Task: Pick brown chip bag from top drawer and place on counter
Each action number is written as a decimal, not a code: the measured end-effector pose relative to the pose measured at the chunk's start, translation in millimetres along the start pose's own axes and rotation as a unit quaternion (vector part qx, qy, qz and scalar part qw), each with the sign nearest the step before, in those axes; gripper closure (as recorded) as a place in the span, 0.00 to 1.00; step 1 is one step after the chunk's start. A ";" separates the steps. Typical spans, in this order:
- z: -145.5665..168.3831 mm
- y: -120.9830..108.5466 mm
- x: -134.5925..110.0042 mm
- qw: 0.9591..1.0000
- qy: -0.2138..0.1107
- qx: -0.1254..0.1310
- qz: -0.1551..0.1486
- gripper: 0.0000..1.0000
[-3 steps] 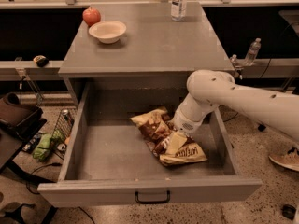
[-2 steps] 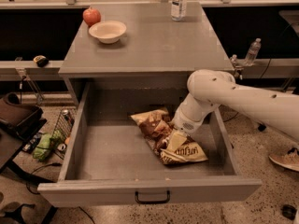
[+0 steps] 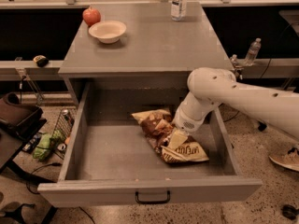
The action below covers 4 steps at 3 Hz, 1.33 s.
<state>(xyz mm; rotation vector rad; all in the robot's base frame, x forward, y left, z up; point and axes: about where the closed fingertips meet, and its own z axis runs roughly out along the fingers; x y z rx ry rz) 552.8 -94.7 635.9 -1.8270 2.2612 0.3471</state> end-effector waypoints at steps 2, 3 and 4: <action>-156.3 11.5 -44.2 0.993 0.094 0.066 -0.032 1.00; -231.0 3.0 -71.8 0.989 0.112 0.088 -0.038 1.00; -287.8 -10.7 -91.6 0.986 0.125 0.102 -0.045 1.00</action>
Offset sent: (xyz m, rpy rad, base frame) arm -0.0347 -0.0212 0.3051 -0.4142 -0.0587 0.0587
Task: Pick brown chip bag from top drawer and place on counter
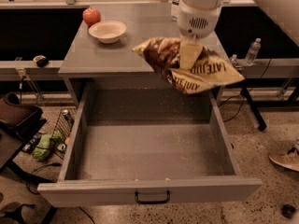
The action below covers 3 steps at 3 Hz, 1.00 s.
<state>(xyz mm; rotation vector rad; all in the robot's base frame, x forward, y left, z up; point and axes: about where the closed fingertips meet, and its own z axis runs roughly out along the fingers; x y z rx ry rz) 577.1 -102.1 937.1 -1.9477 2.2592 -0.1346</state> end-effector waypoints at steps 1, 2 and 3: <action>-39.1 -44.8 1.6 0.999 -0.001 0.042 0.005 1.00; -83.6 -87.4 15.4 0.992 -0.026 0.118 0.037 1.00; -93.9 -127.1 41.7 0.979 -0.041 0.180 0.088 1.00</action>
Offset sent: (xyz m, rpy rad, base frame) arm 0.1028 -0.0807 0.1701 0.0757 -0.4202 -0.1921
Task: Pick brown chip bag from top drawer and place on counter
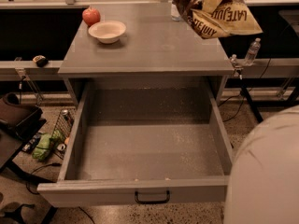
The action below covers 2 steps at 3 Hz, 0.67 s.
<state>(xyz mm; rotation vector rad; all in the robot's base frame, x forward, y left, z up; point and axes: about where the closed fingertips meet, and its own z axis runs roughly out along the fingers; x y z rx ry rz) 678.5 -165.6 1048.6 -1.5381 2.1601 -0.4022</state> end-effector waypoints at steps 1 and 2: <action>46.9 -29.0 32.5 0.998 0.013 0.027 0.061 1.00; 71.2 -37.3 46.9 0.996 0.016 0.031 0.087 1.00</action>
Offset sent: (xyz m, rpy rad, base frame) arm 0.0723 -0.0765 -0.0706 0.0734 -0.0559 -0.2377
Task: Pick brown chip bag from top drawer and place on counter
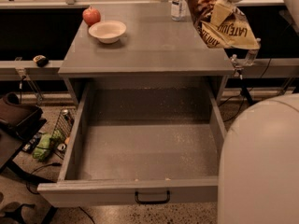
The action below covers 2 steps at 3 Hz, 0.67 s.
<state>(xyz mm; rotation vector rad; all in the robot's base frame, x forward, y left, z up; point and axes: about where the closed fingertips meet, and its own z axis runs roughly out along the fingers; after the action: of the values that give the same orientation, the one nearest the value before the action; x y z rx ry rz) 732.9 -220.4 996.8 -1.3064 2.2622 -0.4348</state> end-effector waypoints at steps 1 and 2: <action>46.5 13.3 -14.6 0.999 -0.024 -0.028 -0.010 1.00; 92.5 35.6 -43.6 0.996 -0.058 -0.061 -0.030 1.00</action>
Offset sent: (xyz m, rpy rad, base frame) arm 0.0698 0.0907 -0.1252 0.1686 0.0710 0.2398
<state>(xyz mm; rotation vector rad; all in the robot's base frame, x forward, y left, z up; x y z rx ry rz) 777.5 -167.8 913.2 -1.4256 2.1875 -0.2377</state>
